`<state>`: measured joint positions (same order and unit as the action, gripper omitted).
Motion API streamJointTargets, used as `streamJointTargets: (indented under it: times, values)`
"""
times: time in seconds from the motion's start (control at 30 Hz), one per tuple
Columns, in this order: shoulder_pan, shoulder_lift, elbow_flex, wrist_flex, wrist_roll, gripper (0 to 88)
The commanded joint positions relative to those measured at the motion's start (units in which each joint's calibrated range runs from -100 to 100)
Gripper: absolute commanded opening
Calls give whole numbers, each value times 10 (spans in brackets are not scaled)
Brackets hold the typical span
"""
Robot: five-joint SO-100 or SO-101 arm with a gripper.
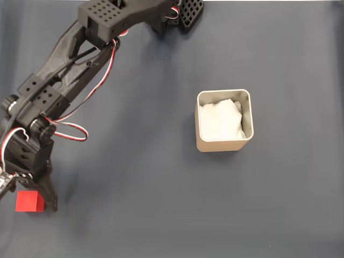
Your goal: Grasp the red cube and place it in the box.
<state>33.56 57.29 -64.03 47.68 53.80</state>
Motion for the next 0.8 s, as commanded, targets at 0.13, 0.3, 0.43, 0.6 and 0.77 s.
streamJointTargets:
  times: [0.13, 0.3, 0.43, 0.6, 0.77]
  values:
    - [-6, -6, -6, -14, -5, 389]
    - [-7, -1, -7, -20, -6, 390]
    - [-7, 3, -8, -25, -6, 389]
    - [-7, 8, -9, -33, -6, 388]
    - [-10, 10, -8, -37, -9, 379]
